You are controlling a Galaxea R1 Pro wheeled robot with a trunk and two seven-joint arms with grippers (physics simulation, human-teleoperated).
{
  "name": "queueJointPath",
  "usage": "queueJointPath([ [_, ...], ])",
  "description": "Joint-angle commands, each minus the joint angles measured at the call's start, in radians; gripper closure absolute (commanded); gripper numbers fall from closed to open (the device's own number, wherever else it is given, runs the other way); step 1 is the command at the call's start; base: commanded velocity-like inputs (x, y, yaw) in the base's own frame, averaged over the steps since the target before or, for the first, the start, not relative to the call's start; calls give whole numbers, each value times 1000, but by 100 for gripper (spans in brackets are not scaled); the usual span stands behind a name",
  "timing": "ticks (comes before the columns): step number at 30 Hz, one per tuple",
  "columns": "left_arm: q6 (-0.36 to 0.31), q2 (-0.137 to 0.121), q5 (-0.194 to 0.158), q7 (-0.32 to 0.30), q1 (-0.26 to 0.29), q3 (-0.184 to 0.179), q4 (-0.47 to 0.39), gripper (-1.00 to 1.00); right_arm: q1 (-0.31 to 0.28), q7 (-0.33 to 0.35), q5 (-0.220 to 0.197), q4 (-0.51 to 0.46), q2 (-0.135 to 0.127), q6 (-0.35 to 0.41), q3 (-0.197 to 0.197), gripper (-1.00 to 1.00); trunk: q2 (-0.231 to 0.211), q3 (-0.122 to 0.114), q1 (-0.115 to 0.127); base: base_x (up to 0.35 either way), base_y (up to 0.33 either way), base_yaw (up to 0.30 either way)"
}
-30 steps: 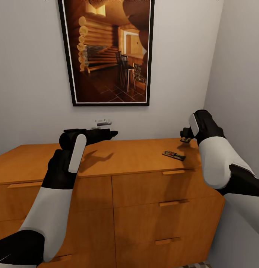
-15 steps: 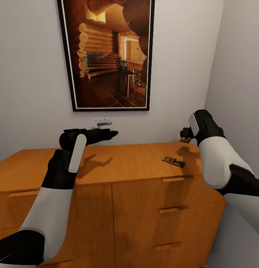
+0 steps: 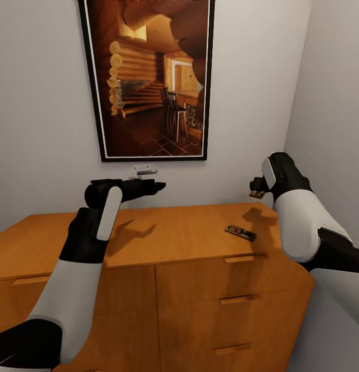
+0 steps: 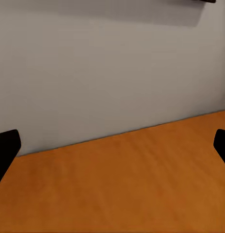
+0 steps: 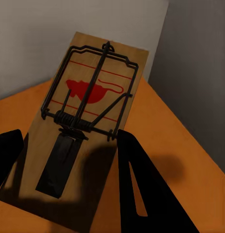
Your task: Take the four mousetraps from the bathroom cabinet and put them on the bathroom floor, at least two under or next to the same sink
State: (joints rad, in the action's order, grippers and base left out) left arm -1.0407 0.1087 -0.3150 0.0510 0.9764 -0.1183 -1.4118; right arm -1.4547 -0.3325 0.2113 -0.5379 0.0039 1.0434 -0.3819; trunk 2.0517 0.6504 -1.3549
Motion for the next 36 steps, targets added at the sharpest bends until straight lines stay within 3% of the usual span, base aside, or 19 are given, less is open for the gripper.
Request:
queueJointPath([
  [1, -4, 0, -6, 5, 1, -1, 0, -100, -1, 3, 8, -1, 1, 4, -4, 100, -7, -2, 4, 0, 0, 0],
  [15, -2, 1, -12, 5, 1, -5, 31, -100, -1, 10, 7, -2, -2, 4, -3, 100, -105, -46, 58, 0, 0, 0],
  [20, 9, 12, -10, 40, 1, -6, 164, -100, -1, 25, 8, -2, -7, 4, 0, 100, -140, -62, 77, 0, 0, 0],
  [29, 13, 57, -6, 111, 2, -9, 247, -100, -1, 26, 15, -2, -5, 4, 4, 100, -203, -90, 111, 0, 0, 0],
  [36, 21, 66, -6, 132, 10, -9, 346, -100, -1, 25, 16, -55, -3, 4, 56, 100, -252, -112, 138, 0, 0, 0],
])
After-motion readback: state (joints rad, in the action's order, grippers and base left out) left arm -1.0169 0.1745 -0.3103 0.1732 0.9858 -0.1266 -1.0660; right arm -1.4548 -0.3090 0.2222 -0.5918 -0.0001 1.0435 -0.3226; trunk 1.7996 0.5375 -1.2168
